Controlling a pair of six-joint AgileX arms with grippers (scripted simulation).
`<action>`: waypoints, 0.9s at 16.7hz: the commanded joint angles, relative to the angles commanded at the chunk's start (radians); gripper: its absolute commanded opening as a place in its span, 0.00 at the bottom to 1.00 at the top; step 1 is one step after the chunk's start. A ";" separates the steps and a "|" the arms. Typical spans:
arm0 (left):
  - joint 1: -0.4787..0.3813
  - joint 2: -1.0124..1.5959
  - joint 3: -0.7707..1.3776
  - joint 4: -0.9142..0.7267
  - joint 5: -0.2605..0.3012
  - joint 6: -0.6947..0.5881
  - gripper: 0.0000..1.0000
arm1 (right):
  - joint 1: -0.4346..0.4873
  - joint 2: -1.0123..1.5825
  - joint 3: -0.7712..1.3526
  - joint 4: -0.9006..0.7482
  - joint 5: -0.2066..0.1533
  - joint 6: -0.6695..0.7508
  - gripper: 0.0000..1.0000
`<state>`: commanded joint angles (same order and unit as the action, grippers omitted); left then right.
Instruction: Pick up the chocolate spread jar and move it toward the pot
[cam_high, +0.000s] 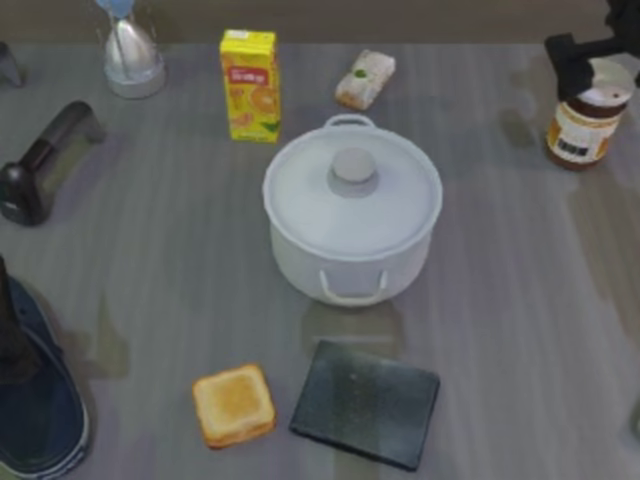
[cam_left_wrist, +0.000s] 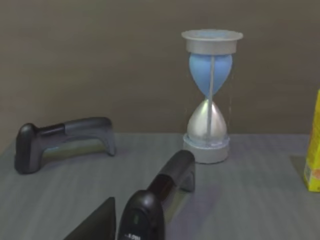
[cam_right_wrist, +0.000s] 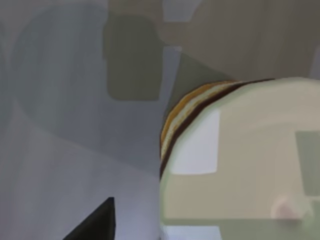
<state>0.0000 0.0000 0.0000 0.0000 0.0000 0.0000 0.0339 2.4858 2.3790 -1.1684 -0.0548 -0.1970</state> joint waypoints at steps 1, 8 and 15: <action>0.000 0.000 0.000 0.000 0.000 0.000 1.00 | 0.000 0.000 0.000 0.000 0.000 0.000 1.00; 0.000 0.000 0.000 0.000 0.000 0.000 1.00 | 0.004 0.064 -0.031 0.096 0.002 0.004 1.00; 0.000 0.000 0.000 0.000 0.000 0.000 1.00 | 0.006 0.081 -0.039 0.121 0.003 0.006 0.85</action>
<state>0.0000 0.0000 0.0000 0.0000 0.0000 0.0000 0.0401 2.5667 2.3397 -1.0479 -0.0518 -0.1906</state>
